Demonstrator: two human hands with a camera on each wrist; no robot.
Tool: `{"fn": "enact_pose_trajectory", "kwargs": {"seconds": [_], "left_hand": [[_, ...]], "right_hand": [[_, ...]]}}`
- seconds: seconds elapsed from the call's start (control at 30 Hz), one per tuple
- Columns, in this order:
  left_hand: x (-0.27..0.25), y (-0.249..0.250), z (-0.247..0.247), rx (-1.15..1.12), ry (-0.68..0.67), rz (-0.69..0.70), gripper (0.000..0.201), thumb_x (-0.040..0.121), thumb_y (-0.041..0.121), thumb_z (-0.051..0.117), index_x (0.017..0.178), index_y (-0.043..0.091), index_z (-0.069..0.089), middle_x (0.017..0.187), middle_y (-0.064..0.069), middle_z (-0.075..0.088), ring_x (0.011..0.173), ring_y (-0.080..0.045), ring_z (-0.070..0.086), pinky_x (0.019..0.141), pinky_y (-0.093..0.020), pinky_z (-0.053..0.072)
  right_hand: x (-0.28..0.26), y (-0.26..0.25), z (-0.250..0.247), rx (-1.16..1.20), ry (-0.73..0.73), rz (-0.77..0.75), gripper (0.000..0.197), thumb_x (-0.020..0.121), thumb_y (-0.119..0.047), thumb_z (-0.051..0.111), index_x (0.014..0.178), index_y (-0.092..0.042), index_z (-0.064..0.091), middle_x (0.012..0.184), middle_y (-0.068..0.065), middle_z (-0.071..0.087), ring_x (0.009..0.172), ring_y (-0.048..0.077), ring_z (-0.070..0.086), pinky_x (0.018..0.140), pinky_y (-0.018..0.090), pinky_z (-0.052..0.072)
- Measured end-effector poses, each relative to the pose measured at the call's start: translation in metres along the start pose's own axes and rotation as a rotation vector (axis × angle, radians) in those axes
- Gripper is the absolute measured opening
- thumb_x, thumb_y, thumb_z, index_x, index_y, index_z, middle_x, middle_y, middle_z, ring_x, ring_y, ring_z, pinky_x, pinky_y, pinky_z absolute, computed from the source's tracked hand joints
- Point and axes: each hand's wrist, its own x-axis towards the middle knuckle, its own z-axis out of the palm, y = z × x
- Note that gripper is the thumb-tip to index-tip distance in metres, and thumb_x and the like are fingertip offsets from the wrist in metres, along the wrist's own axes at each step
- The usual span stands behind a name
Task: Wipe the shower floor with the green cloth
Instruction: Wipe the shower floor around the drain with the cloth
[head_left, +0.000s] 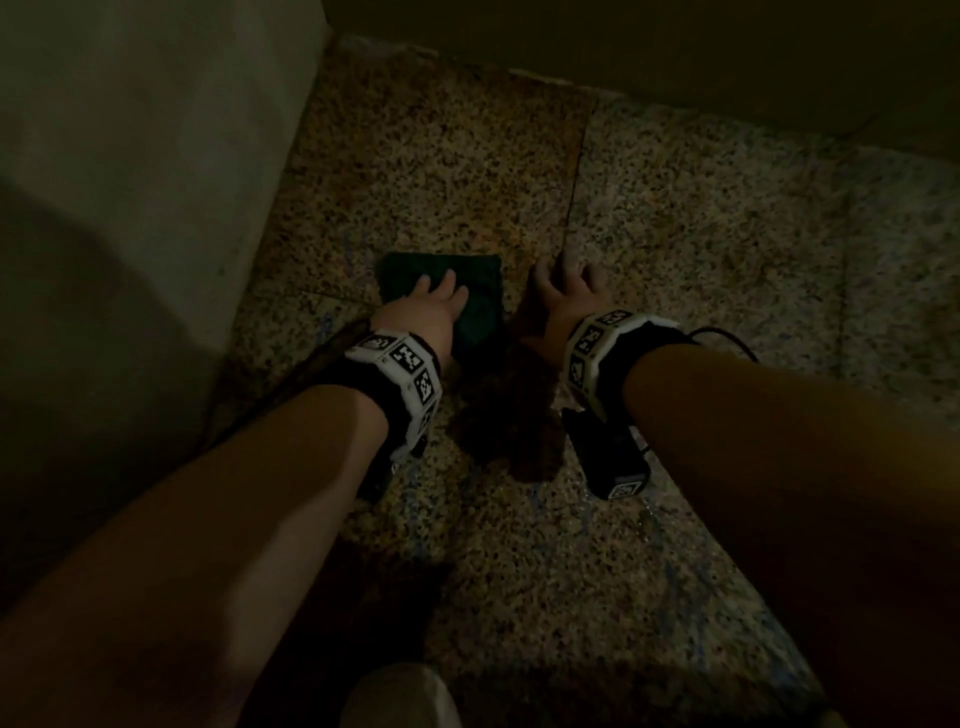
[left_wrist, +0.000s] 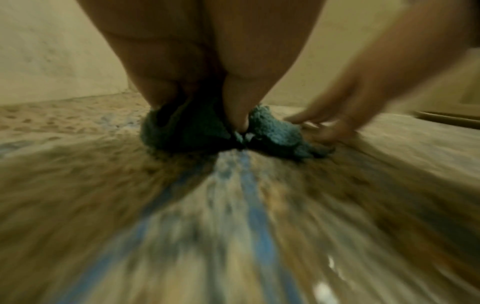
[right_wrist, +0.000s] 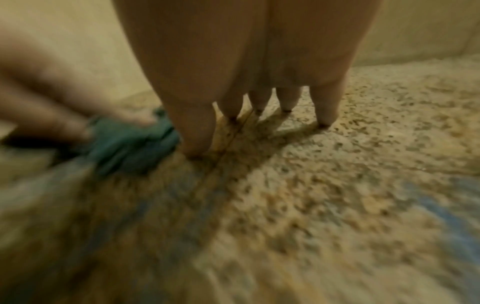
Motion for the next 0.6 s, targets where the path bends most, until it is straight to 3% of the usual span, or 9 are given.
{"fn": "enact_pose_trajectory", "kwargs": {"seconds": [0.17, 0.3, 0.4, 0.5, 0.6], "left_hand": [[0.023, -0.007, -0.037, 0.015, 0.088, -0.083, 0.078, 0.095, 0.002, 0.048, 0.151, 0.015, -0.005, 0.157, -0.007, -0.016, 0.144, -0.033, -0.005, 0.114, -0.051, 0.016], [0.02, -0.001, -0.047, 0.034, 0.185, -0.101, 0.068, 0.097, 0.007, 0.046, 0.151, 0.01, 0.006, 0.158, -0.013, -0.002, 0.143, -0.036, 0.009, 0.112, -0.048, 0.023], [0.018, -0.003, -0.035, 0.018, 0.08, -0.1, 0.081, 0.093, 0.003, 0.051, 0.151, 0.014, -0.004, 0.157, -0.009, -0.013, 0.144, -0.034, -0.002, 0.113, -0.051, 0.021], [0.008, -0.005, -0.016, -0.017, 0.02, -0.093, 0.088, 0.09, -0.004, 0.053, 0.151, 0.016, -0.007, 0.157, -0.006, -0.018, 0.145, -0.031, -0.007, 0.113, -0.05, 0.021], [-0.002, -0.004, 0.002, -0.026, 0.006, -0.089, 0.09, 0.088, -0.012, 0.05, 0.151, 0.017, -0.008, 0.156, -0.004, -0.02, 0.145, -0.03, -0.009, 0.113, -0.049, 0.021]], "right_hand": [[0.003, 0.011, 0.006, 0.001, -0.017, -0.041, 0.087, 0.091, -0.055, 0.05, 0.147, -0.039, -0.015, 0.154, -0.004, -0.029, 0.144, 0.031, -0.019, 0.115, 0.057, 0.014], [0.003, 0.013, 0.005, -0.016, -0.02, -0.045, 0.086, 0.091, -0.055, 0.049, 0.147, -0.041, -0.015, 0.155, -0.005, -0.028, 0.144, 0.03, -0.019, 0.114, 0.057, 0.015], [0.0, 0.008, 0.003, -0.012, -0.024, -0.022, 0.087, 0.092, -0.05, 0.052, 0.147, -0.04, -0.015, 0.155, -0.004, -0.028, 0.144, 0.03, -0.019, 0.114, 0.059, 0.016], [-0.009, -0.005, -0.004, -0.037, -0.053, 0.027, 0.084, 0.096, -0.033, 0.051, 0.149, -0.032, -0.014, 0.155, 0.001, -0.026, 0.144, 0.032, -0.016, 0.114, 0.056, 0.017], [-0.012, -0.024, -0.009, -0.006, 0.005, -0.003, 0.08, 0.097, -0.041, 0.046, 0.151, -0.028, -0.012, 0.156, 0.002, -0.023, 0.144, 0.034, -0.014, 0.114, 0.059, 0.013]]}}
